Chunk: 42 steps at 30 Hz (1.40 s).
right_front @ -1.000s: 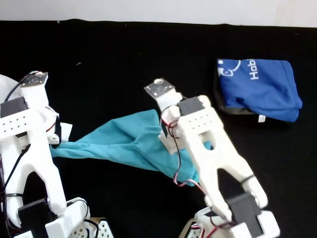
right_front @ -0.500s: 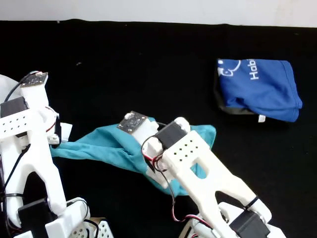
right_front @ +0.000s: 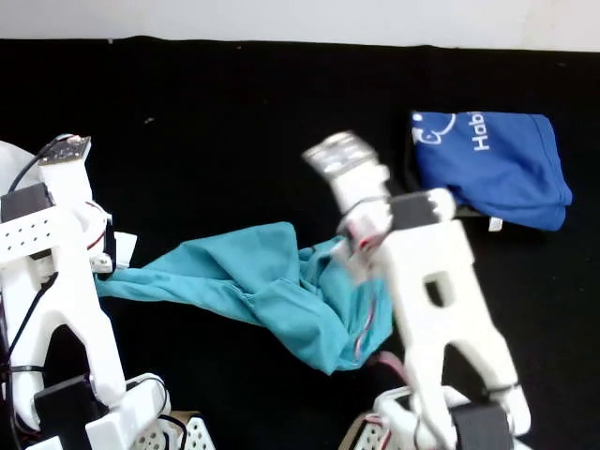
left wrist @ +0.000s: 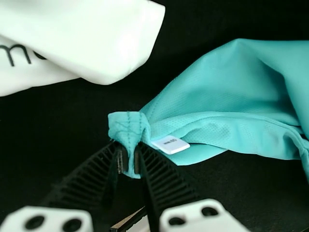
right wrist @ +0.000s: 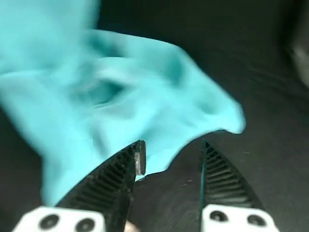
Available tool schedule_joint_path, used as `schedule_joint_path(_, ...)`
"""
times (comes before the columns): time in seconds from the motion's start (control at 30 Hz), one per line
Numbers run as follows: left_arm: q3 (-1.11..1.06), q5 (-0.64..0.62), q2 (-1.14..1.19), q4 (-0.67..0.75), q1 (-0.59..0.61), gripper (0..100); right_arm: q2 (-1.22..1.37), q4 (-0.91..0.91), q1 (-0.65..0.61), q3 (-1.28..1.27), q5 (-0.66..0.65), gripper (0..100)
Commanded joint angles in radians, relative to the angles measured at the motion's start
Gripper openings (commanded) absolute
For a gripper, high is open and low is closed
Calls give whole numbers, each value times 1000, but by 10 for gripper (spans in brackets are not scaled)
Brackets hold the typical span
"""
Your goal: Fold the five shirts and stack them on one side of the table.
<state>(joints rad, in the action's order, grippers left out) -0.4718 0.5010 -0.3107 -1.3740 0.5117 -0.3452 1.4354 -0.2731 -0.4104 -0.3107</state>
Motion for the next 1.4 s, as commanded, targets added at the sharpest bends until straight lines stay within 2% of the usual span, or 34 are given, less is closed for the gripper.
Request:
schedule_joint_path(0.0,31,8,-25,12,-12,8,124,-38,36,5,-5,182)
schedule_joint_path(0.07,31,8,-25,12,-12,8,193,-45,5,35,31,219)
schedule_joint_path(0.17,30,8,-25,12,-12,8,271,-54,-33,91,71,330)
schedule_joint_path(0.27,30,8,-25,12,-12,8,343,-59,-79,140,48,341)
schedule_joint_path(0.4,30,8,-25,12,-12,8,476,-124,-104,171,48,306)
schedule_joint_path(0.47,30,8,-25,12,-10,8,555,-166,-102,179,41,254)
schedule_joint_path(0.63,30,8,-25,12,-5,8,659,-176,-99,298,32,0)
schedule_joint_path(0.83,36,8,-25,12,-5,8,664,-87,-7,645,31,7)
schedule_joint_path(1.0,38,6,-25,14,-10,8,667,-136,93,923,31,7)
schedule_joint_path(1.13,36,5,-27,14,-12,8,677,-183,110,935,31,67)
schedule_joint_path(1.27,30,5,-25,14,-12,8,722,-91,105,934,34,276)
schedule_joint_path(1.37,30,5,-25,14,-12,8,707,-5,94,967,34,293)
